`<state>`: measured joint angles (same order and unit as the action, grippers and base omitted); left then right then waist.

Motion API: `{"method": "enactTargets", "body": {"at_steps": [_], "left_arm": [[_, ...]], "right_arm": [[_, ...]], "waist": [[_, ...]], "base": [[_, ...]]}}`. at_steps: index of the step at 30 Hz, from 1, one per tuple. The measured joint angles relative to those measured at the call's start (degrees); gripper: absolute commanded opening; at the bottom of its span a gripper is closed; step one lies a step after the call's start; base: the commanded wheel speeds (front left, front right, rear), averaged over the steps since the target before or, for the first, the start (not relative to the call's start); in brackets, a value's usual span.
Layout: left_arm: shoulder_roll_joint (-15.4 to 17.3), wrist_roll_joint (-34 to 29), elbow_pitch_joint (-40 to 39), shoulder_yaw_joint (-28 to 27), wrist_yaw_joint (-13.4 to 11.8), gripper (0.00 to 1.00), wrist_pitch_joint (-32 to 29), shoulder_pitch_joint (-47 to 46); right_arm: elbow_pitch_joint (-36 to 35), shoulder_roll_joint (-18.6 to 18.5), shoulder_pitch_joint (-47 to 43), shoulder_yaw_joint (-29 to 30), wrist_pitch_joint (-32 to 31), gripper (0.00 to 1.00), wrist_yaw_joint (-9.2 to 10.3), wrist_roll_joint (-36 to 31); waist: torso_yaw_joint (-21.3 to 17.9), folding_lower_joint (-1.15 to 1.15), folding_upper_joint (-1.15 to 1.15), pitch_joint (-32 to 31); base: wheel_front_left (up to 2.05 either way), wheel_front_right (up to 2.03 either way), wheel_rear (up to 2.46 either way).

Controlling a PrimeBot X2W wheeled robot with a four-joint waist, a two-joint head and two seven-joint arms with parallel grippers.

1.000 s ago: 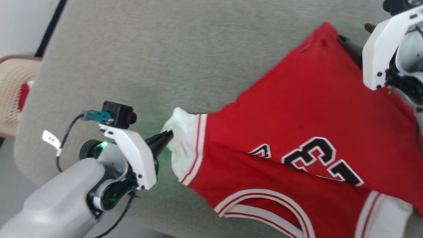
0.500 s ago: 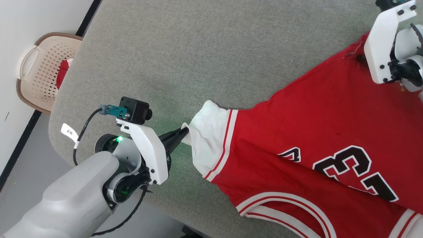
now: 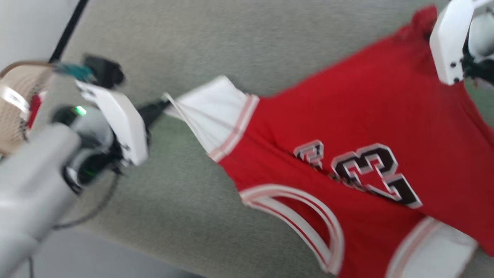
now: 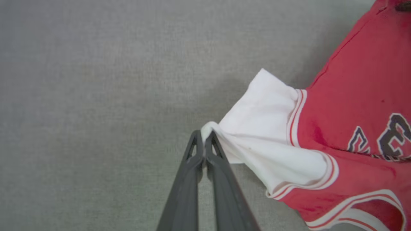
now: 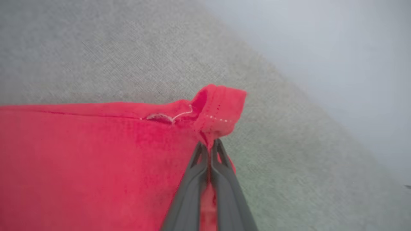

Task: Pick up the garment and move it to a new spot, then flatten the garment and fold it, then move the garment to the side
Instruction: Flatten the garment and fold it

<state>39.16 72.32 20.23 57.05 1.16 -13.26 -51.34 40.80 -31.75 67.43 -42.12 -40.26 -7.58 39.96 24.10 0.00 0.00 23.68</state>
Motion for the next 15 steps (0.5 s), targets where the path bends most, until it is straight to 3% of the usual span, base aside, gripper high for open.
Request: {"method": "enactTargets", "body": {"at_steps": [6, 15], "left_arm": [[5.86, -1.51, -1.49, -1.26, -0.79, 0.0, -5.84, -7.09], [8.9, -5.02, -1.42, -1.9, -2.25, 0.0, -13.29, -17.78]], "right_arm": [[-7.69, -3.55, 1.49, -0.93, 3.58, 0.0, 0.0, 2.42], [-14.1, -6.02, 1.53, 5.01, 6.88, 0.0, 0.0, 2.44]], "waist": [[-4.77, 0.0, 0.0, -2.34], [-11.0, 0.0, 0.0, -7.47]], "base": [[0.0, 0.0, 0.0], [0.0, 0.0, 0.0]]}}
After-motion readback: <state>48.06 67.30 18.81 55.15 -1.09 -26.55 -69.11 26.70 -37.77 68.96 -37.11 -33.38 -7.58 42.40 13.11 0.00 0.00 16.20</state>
